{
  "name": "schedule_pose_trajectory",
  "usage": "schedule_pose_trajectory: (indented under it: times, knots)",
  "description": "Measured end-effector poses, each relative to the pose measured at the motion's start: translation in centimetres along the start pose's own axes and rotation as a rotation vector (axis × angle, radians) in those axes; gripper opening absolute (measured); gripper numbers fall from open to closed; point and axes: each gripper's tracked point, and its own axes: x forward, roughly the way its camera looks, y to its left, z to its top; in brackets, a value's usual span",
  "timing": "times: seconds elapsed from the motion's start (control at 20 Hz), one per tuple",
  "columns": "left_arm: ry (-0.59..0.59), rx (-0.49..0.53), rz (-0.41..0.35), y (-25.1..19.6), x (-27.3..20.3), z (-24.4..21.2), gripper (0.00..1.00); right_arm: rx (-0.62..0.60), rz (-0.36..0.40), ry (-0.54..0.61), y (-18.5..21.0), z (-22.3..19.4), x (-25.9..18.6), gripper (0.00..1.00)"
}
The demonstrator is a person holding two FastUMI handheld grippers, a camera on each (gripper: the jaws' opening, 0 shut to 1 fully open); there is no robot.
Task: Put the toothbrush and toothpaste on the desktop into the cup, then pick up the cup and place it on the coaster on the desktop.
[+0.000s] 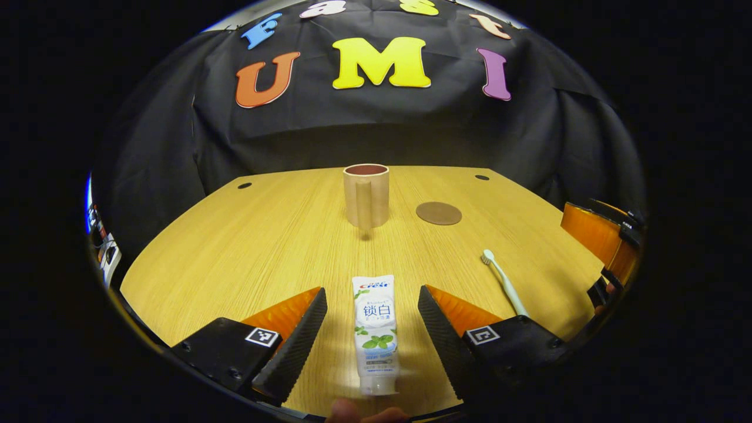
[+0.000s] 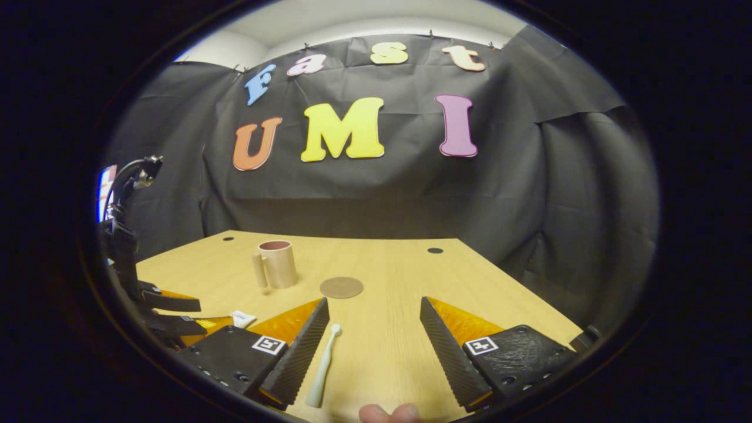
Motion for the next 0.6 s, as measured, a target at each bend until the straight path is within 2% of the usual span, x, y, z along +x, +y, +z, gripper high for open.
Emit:
schedule_pose_trajectory:
  times: [0.3,0.5,0.55,0.6]
  knots:
    - [0.105,-0.005,0.011,0.6,1.2,-1.8,0.99,-0.014,0.010,0.030,0.4,-1.0,0.3,0.95]
    - [0.149,-0.015,0.000,0.7,1.4,-2.4,0.90,-0.006,0.018,0.045,0.7,-1.4,0.6,0.96]
    - [0.145,-0.007,0.001,0.5,1.5,-2.2,0.92,0.006,0.029,0.056,1.0,-1.7,0.7,0.96]
    - [0.147,-0.009,0.001,0.5,1.5,-2.5,0.86,0.014,0.037,0.068,1.3,-2.0,0.8,0.95]
